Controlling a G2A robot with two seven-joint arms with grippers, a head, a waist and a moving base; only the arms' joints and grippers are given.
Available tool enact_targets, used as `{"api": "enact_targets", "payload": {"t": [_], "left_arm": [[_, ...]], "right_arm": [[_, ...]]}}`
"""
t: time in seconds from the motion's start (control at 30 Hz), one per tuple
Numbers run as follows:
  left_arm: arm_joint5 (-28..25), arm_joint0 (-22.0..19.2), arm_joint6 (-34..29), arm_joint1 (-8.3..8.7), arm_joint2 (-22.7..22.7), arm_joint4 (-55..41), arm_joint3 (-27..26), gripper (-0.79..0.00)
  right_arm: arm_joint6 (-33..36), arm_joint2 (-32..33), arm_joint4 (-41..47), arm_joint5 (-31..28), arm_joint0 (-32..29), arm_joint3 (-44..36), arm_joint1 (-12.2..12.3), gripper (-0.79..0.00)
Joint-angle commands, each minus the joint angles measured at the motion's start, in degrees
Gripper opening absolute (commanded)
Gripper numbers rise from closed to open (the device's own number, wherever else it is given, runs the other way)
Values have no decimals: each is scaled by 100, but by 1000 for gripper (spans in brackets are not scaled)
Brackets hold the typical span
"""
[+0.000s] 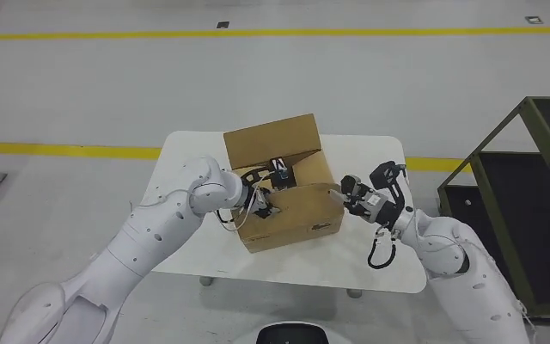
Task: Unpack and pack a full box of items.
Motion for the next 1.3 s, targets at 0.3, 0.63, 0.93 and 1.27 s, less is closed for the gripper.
{"api": "enact_targets", "payload": {"t": [0.3, 0.63, 0.93, 1.27], "left_arm": [[-387, 180, -252, 140, -231, 150, -600, -739], [-1045, 159, -430, 349, 55, -1076, -840, 0], [-1324, -359, -152, 680, 1028, -2098, -820, 0], [-1185, -829, -289, 914, 1257, -2558, -475, 0]], "right_arm": [[-363, 388, 1439, 566, -76, 262, -31, -46], [-69, 237, 1800, 1125, 53, 368, -69, -785], [702, -466, 2106, 1158, 533, 772, -165, -785], [1862, -985, 2530, 740, 722, 1169, -206, -785]]}}
